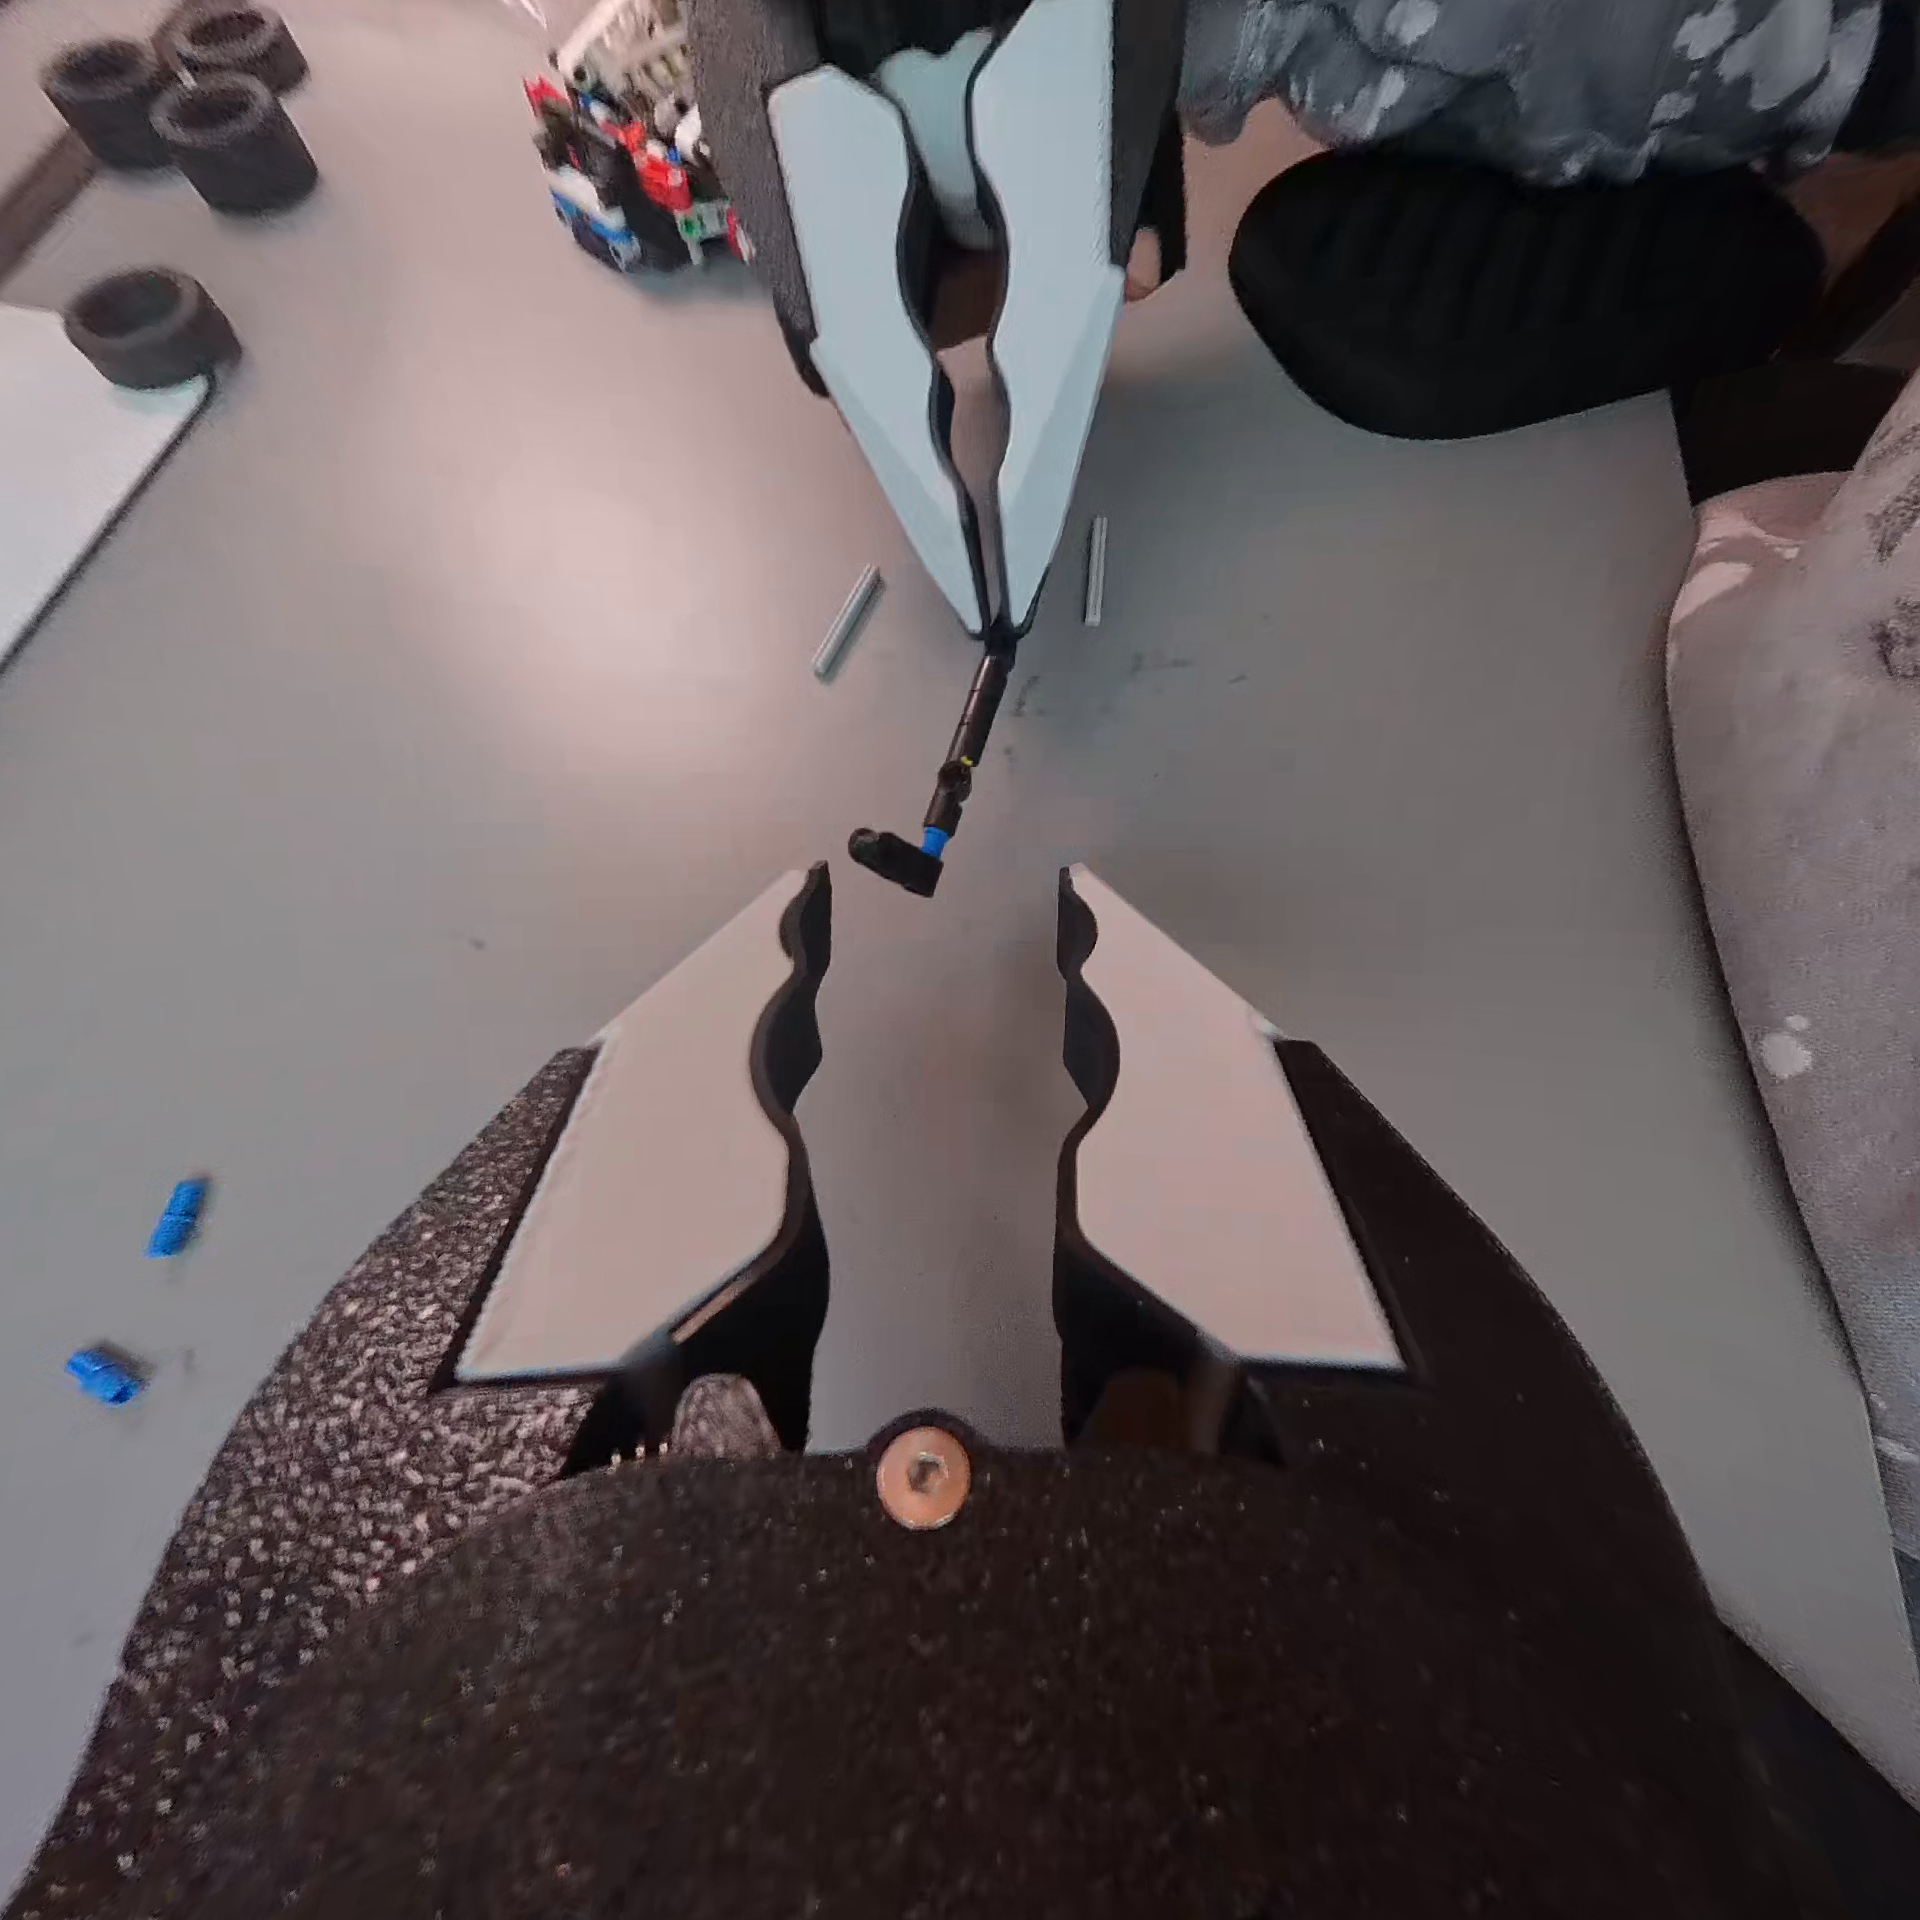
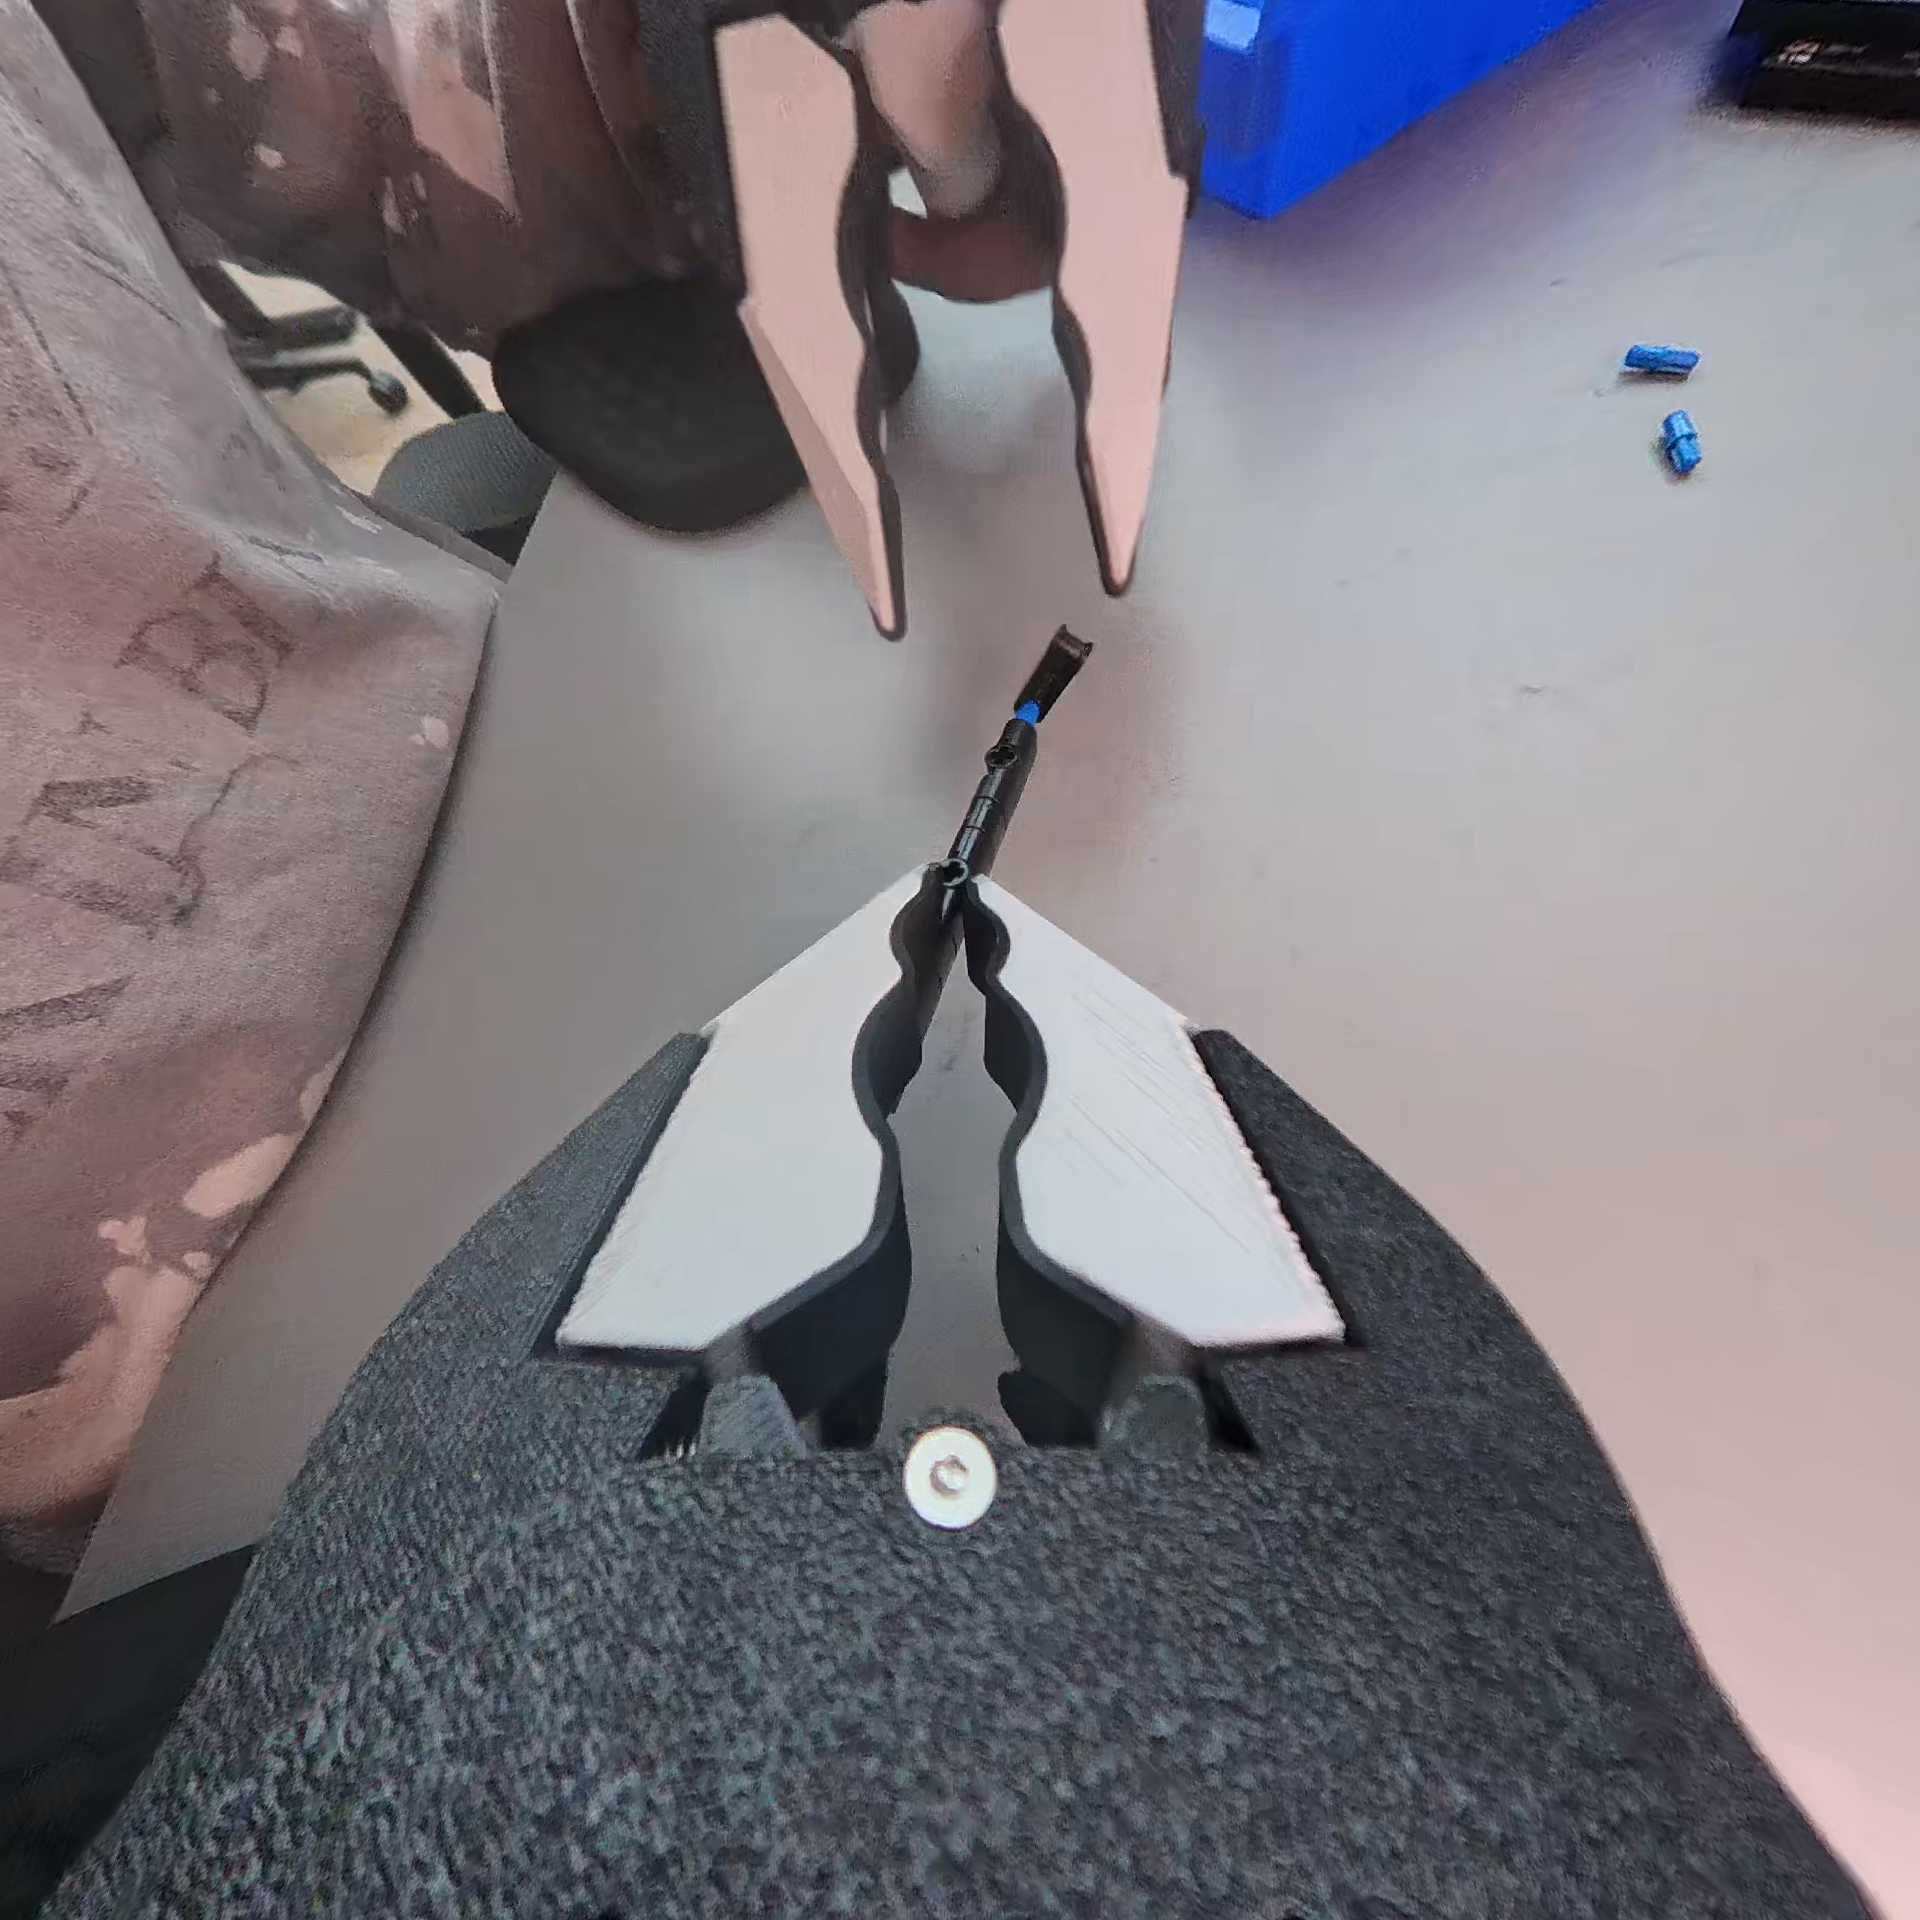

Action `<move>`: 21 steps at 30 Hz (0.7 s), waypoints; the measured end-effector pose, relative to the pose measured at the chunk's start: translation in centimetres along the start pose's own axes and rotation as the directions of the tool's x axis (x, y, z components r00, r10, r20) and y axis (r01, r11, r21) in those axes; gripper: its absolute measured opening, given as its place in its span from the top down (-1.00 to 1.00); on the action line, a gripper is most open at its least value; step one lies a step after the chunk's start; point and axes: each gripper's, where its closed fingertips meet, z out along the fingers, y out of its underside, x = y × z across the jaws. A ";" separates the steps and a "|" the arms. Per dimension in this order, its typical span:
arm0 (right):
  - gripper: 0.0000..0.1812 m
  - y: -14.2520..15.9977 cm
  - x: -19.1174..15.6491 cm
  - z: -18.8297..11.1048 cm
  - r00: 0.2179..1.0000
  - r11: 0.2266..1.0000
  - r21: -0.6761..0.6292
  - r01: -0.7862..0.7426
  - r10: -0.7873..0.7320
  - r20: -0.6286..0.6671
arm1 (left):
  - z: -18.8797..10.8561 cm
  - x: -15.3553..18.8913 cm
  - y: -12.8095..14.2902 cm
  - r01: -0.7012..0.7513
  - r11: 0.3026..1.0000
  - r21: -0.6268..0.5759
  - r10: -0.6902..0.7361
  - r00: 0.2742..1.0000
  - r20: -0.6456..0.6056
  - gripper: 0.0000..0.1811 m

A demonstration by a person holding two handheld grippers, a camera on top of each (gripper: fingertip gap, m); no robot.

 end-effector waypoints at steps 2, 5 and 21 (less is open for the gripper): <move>0.96 -0.6 -0.7 -0.3 0.999 0.998 0.057 -0.007 0.004 0.046 | 0.7 0.1 -0.3 0.083 0.996 0.031 -0.080 0.993 -0.089 0.55; 0.97 -1.3 -1.5 -1.0 0.997 0.994 0.106 0.007 -0.015 0.080 | 0.9 0.4 -1.3 0.215 0.972 0.089 -0.194 0.960 -0.201 0.76; 0.92 -2.7 0.1 1.9 0.889 0.927 -0.114 0.357 -0.375 -0.262 | 1.6 0.9 -3.1 0.205 0.971 0.126 -0.185 0.971 -0.155 0.94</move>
